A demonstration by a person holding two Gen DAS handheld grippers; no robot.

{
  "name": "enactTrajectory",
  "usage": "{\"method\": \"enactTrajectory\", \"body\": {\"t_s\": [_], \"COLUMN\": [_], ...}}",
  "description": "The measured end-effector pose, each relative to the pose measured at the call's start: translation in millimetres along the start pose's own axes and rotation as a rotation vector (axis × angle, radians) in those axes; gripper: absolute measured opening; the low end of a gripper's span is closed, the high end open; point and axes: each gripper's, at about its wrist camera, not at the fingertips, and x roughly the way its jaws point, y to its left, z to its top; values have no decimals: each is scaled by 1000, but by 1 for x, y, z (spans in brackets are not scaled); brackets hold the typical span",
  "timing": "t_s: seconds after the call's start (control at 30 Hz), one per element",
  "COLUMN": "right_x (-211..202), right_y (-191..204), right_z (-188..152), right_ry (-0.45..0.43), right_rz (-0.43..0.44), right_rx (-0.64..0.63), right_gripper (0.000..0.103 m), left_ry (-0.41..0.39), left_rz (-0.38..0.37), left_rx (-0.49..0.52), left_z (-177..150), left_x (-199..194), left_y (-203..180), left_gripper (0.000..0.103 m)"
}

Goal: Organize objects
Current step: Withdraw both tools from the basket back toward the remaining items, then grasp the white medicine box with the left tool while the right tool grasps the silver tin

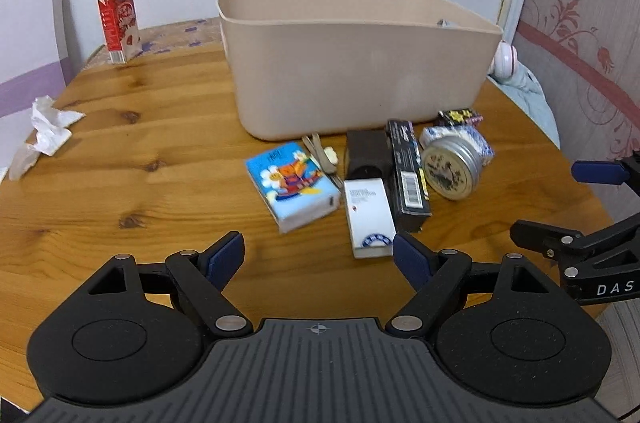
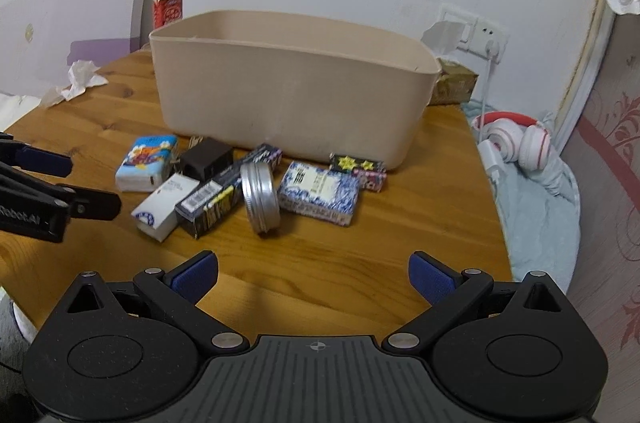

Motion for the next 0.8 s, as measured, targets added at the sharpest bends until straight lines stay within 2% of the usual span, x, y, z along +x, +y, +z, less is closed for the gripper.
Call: {"method": "enactTrajectory", "body": {"t_s": [0.13,0.27,0.53,0.67,0.8], "right_x": [6,13,20,26,31], "right_y": [-1,-3,-6,-4,4], "right_z": [-2,-1,3,8,11], "right_ry": [-4,-3,-39,-50,-60], "right_rz": [1,9,20,36,56], "right_rx": [-4,-4,-15,-25,-38], "right_gripper": [103,103,103,92,87], "left_ry": [12,-17,-17,-13,-17], "left_rz": [-10,-19,11,21,32], "left_rx": [-13,-32,-41,-30,-29], "left_z": [-6,-10,-8,-6,-5], "left_x": [10,17,32,37,40], "left_y": [-5,-10,-15,-18,-19], "left_gripper": [83,83,83,82,78]}}
